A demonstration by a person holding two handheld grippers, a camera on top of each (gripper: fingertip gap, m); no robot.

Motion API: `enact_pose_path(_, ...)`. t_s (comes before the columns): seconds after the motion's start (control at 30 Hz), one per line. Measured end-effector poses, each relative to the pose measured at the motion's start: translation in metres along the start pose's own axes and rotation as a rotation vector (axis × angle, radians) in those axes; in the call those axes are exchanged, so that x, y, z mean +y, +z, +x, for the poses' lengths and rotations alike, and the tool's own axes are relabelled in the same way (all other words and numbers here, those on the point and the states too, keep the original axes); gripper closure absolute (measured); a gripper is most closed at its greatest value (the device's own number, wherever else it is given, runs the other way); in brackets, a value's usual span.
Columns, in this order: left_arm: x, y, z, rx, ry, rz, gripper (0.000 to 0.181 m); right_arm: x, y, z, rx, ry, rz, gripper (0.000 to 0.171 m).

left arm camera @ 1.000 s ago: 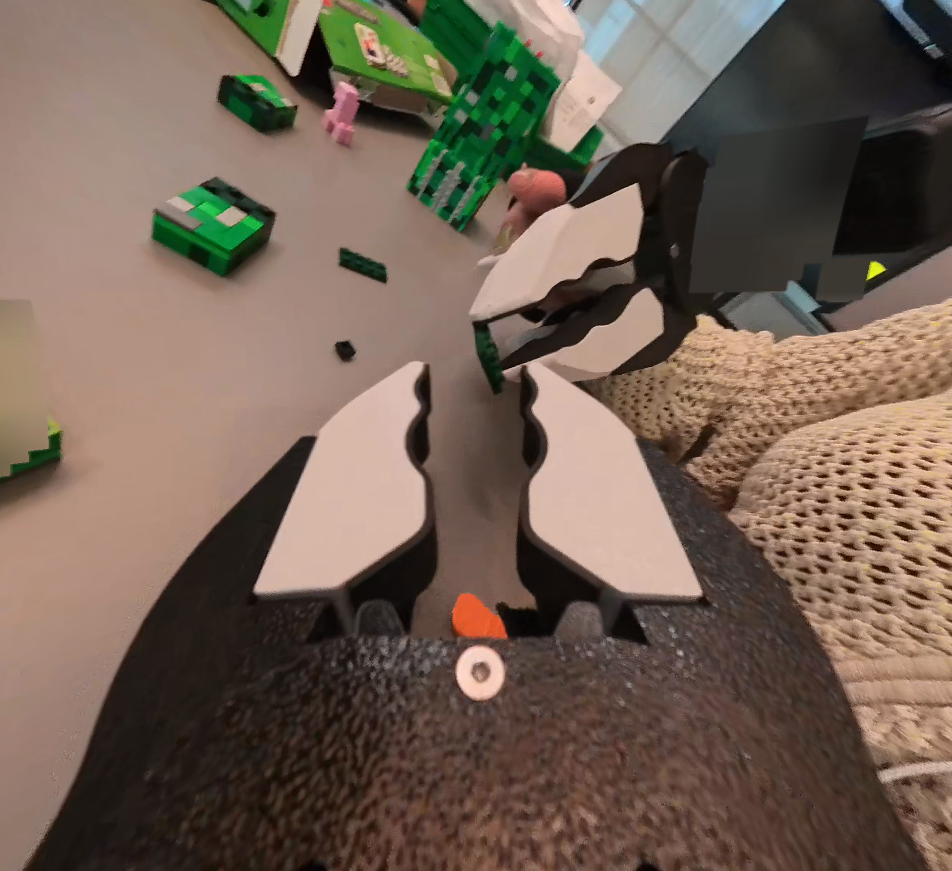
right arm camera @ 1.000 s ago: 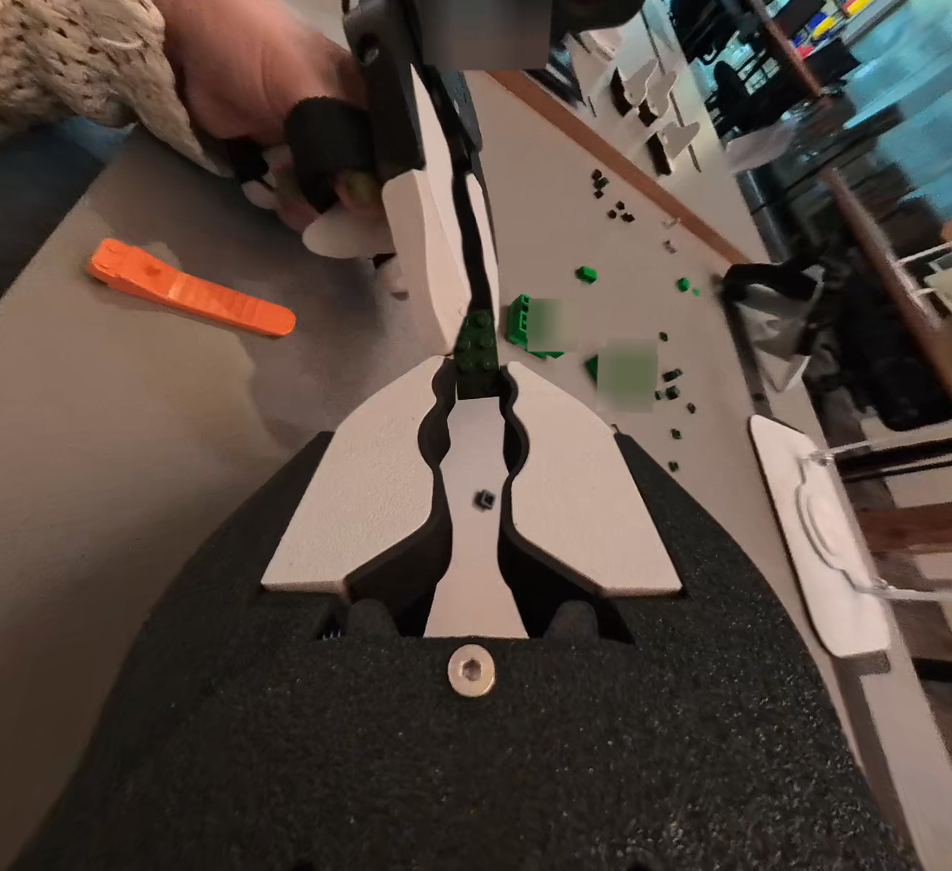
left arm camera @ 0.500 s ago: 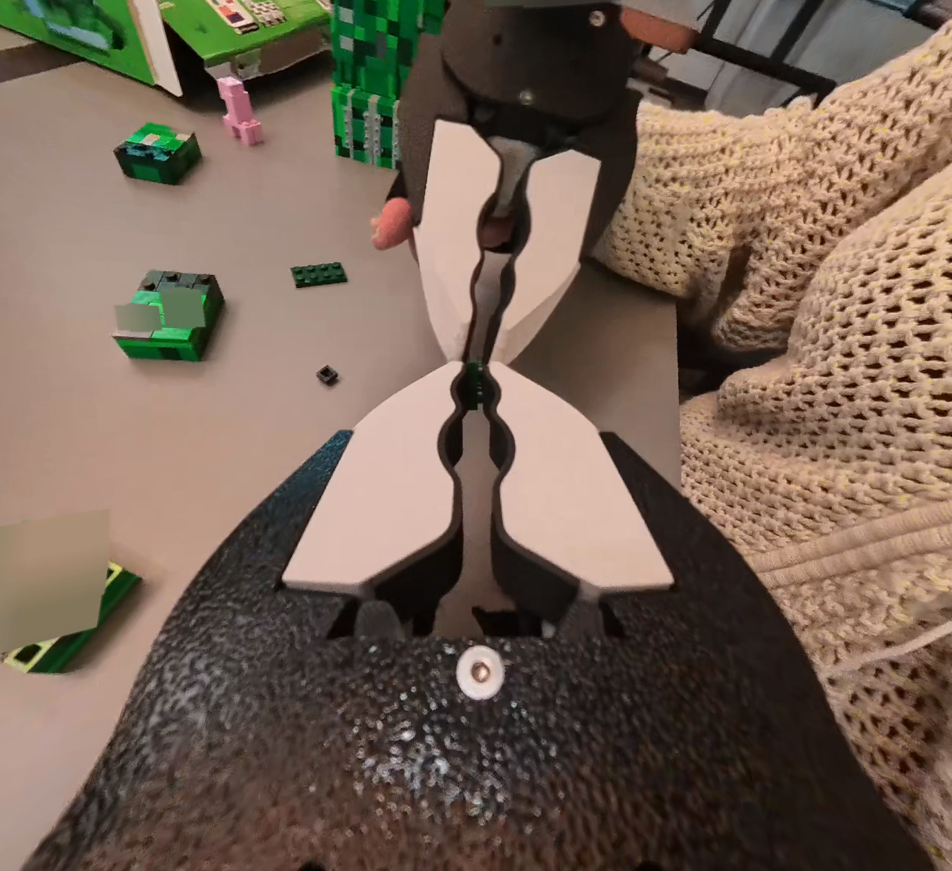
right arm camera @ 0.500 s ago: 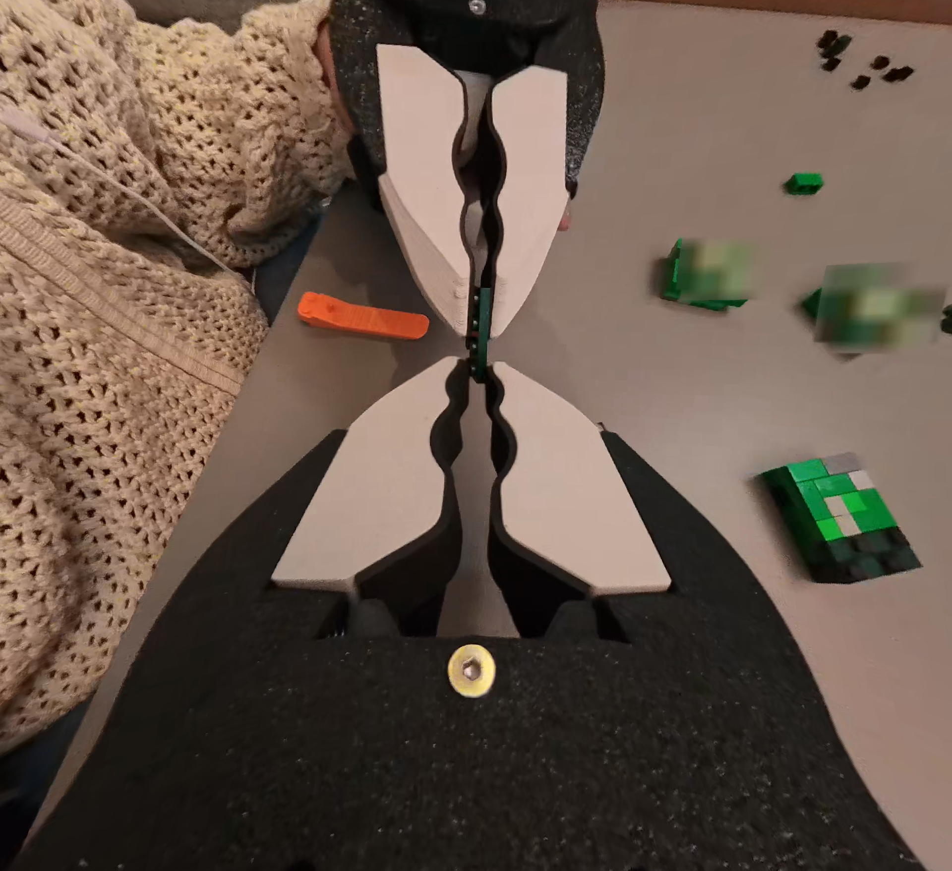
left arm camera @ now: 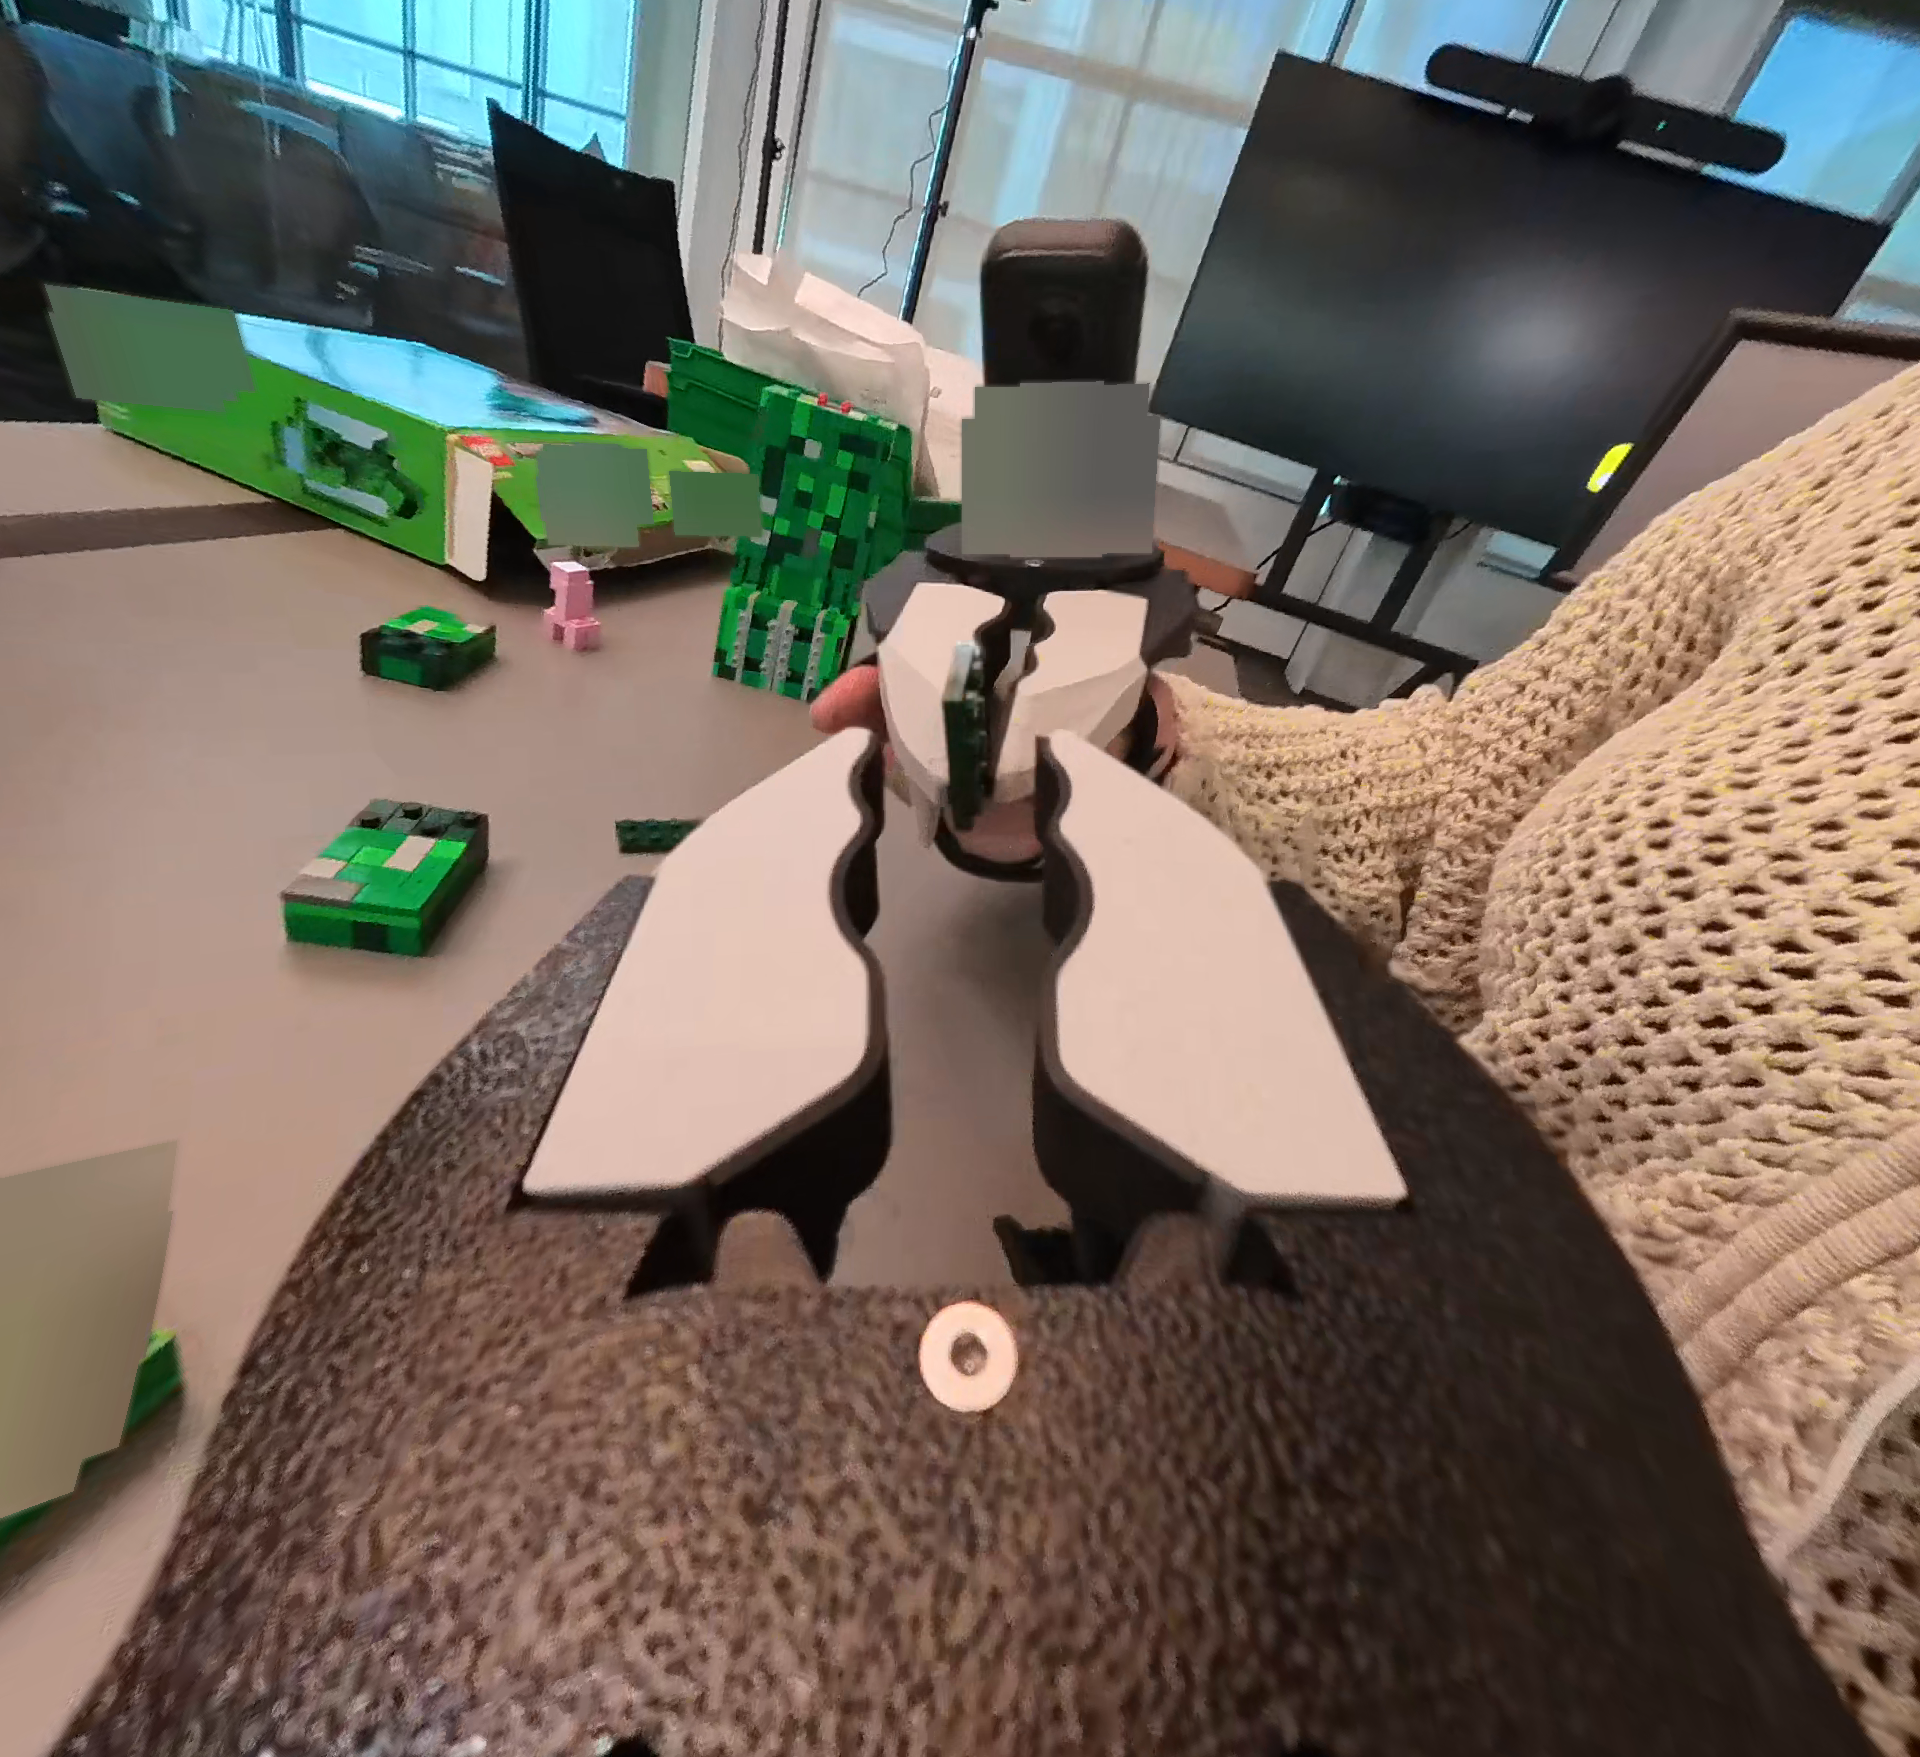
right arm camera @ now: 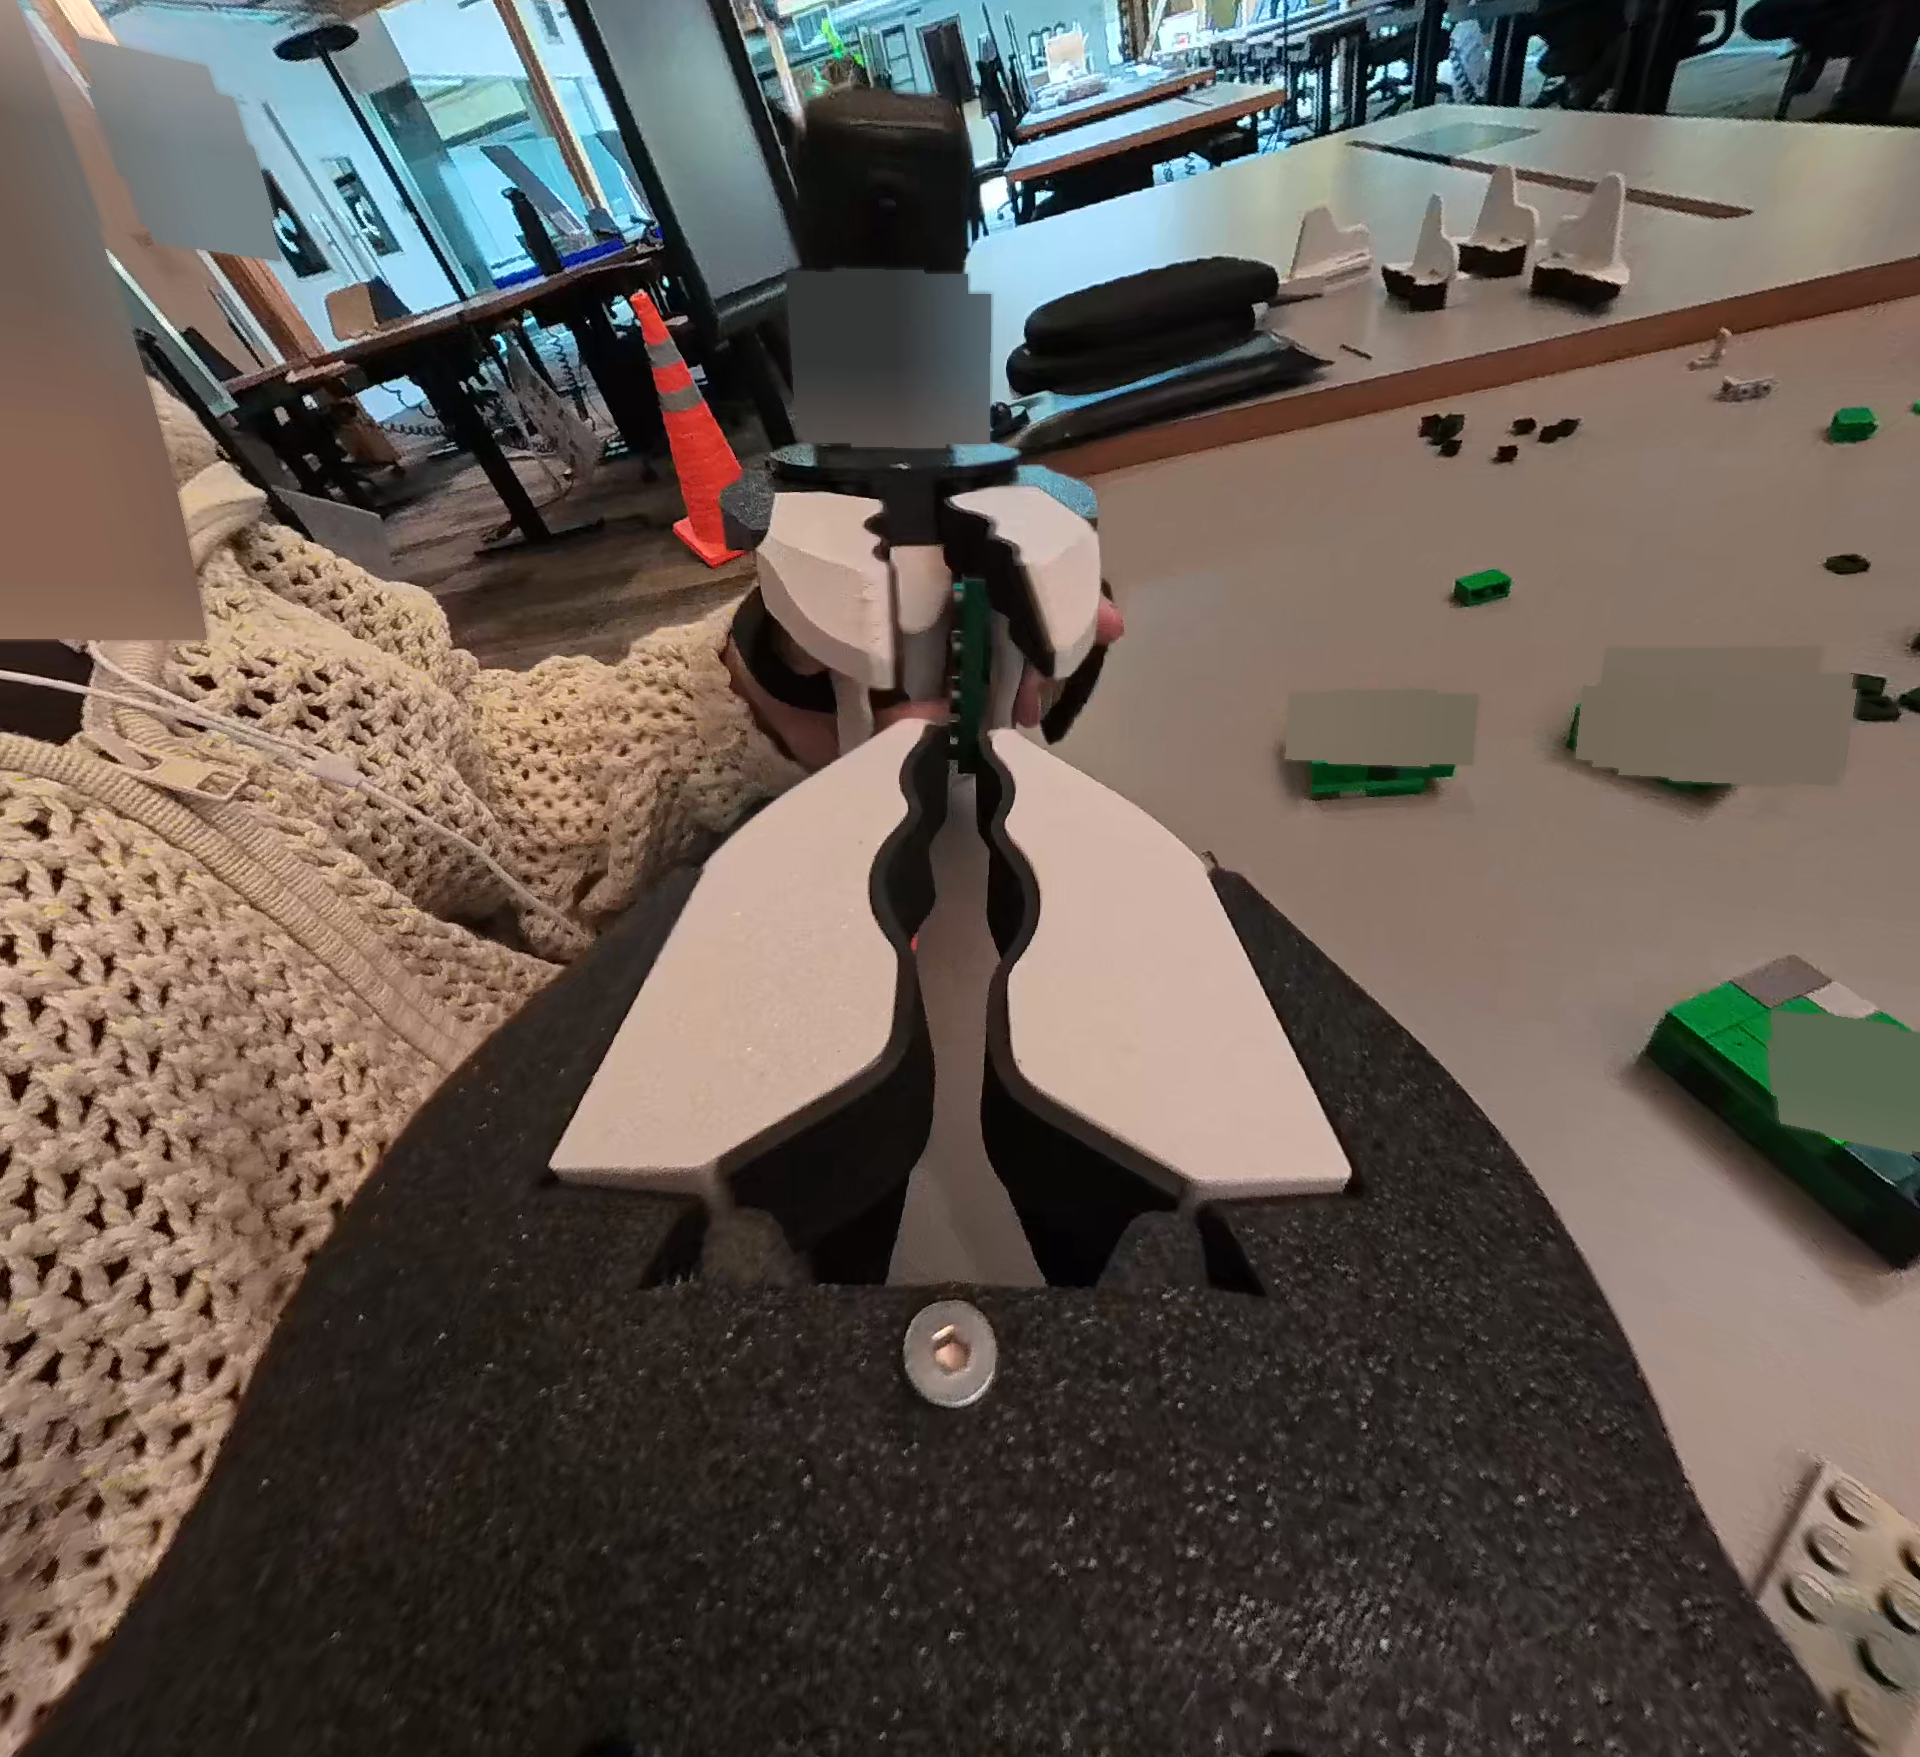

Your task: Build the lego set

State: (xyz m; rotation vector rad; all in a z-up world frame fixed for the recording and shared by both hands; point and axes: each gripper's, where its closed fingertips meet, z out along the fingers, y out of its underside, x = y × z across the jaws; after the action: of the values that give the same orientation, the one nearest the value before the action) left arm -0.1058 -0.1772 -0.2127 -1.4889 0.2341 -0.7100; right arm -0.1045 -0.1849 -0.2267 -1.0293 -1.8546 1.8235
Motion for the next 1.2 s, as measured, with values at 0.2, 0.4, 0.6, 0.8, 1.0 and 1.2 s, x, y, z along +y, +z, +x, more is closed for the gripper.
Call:
enact_pose_path(0.2,0.006,0.001,0.002,-0.005,0.029,-0.069,0.177,-0.004,-0.005,0.005,0.058,-0.097,0.030,0.151)
enact_pose_path(0.4,0.027,0.004,0.008,0.026,0.079,-0.245,0.177,0.001,-0.005,-0.001,-0.011,-0.098,-0.090,0.153)
enact_pose_path(0.6,0.031,0.007,0.013,0.048,0.077,-0.259,0.177,0.006,-0.003,-0.011,-0.069,-0.079,-0.142,0.166)
enact_pose_path(0.8,0.026,0.006,0.007,0.015,0.077,-0.217,0.148,-0.016,-0.010,-0.001,-0.030,0.043,0.028,0.167)
enact_pose_path(1.0,0.025,0.015,0.004,0.022,0.076,-0.206,0.154,-0.019,-0.013,0.003,-0.056,0.147,0.108,0.167)
enact_pose_path(1.2,0.035,0.013,-0.014,-0.069,-0.158,-0.254,0.177,-0.003,-0.023,0.033,0.181,-0.030,0.022,0.161)
